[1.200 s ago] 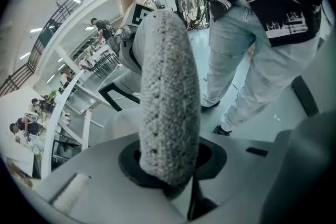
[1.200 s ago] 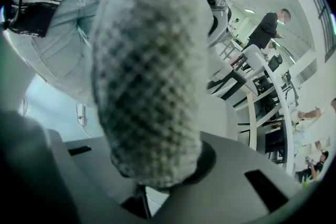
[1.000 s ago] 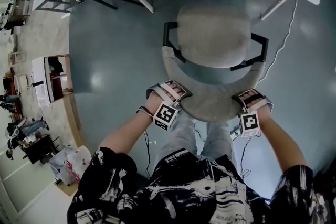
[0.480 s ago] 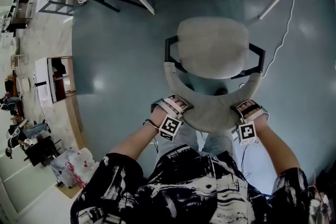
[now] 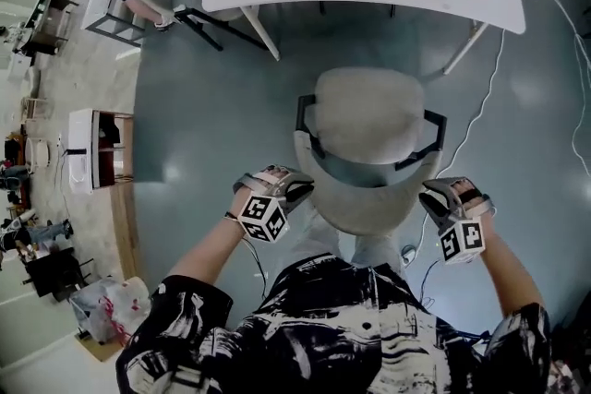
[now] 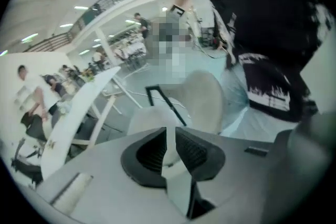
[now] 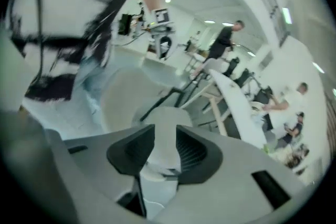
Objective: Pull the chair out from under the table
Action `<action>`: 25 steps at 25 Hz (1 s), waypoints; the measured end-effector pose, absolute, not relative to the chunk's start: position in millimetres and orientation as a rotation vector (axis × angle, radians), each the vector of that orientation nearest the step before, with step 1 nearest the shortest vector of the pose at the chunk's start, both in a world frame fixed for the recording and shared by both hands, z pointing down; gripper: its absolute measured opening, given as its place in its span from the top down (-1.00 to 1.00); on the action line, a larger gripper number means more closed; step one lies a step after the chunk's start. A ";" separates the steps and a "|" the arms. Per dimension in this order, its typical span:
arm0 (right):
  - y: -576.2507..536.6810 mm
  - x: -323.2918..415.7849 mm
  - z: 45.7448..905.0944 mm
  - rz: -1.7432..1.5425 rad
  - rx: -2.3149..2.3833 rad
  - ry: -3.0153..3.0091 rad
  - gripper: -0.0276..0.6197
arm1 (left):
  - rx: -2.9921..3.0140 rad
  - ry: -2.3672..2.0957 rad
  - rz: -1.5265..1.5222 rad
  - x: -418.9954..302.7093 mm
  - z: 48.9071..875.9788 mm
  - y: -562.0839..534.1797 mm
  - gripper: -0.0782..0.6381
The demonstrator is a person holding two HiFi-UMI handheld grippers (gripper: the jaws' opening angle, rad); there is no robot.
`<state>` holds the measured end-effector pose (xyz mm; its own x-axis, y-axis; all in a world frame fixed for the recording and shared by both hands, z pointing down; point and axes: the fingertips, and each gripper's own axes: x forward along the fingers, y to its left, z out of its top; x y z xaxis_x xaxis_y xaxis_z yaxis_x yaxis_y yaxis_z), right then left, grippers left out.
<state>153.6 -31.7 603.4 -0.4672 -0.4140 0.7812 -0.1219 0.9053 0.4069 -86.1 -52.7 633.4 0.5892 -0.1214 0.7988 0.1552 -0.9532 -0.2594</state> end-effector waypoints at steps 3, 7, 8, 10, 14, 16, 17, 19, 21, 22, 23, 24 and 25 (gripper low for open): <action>-115.8 143.8 493.8 -0.308 0.785 -2.198 0.60 | -2.717 0.389 -0.970 -53.6 525.5 -123.8 0.63; -196.1 134.7 361.6 -0.179 1.281 -2.423 0.85 | -2.911 0.766 -0.352 -4.5 377.2 -198.5 0.69; -207.3 133.0 338.3 -0.127 1.373 -2.482 0.88 | -2.940 0.820 -0.234 3.9 351.9 -210.3 0.70; -224.0 125.7 302.0 -0.024 1.476 -2.593 0.91 | -2.961 0.888 -0.075 16.4 311.0 -229.0 0.72; -240.1 110.2 256.5 -0.065 1.495 -2.644 0.91 | -2.901 0.888 -0.030 34.1 260.7 -241.0 0.76; -245.3 107.4 245.2 -0.109 1.515 -2.617 0.91 | -2.887 0.903 -0.024 34.5 249.6 -243.6 0.76; -248.0 107.0 241.9 -0.120 1.530 -2.602 0.91 | -2.883 0.923 -0.015 32.9 246.3 -245.6 0.76; -252.3 109.6 237.8 -0.119 1.565 -2.584 0.91 | -2.872 0.965 -0.004 31.4 242.6 -250.1 0.76; -253.4 115.6 236.7 -0.076 1.604 -2.587 0.91 | -2.852 0.994 -0.004 32.0 241.0 -253.4 0.76; -252.5 118.5 237.0 -0.046 1.621 -2.595 0.91 | -2.841 1.006 -0.005 31.7 240.4 -254.3 0.77; -251.0 120.8 237.9 -0.018 1.633 -2.603 0.91 | -2.831 1.017 -0.003 30.8 240.1 -254.8 0.76; -249.5 122.6 239.4 0.001 1.640 -2.609 0.91 | -2.826 1.026 -0.001 29.8 240.1 -255.2 0.77; -248.0 123.8 241.4 0.011 1.642 -2.611 0.91 | -2.828 1.032 0.002 29.2 240.7 -255.6 0.77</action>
<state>123.8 -248.0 241.4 -0.4320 -0.9004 0.0521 -0.9008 0.4336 0.0240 29.2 -255.6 240.7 0.7661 -0.6411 -0.0464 -0.6413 -0.7574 -0.1227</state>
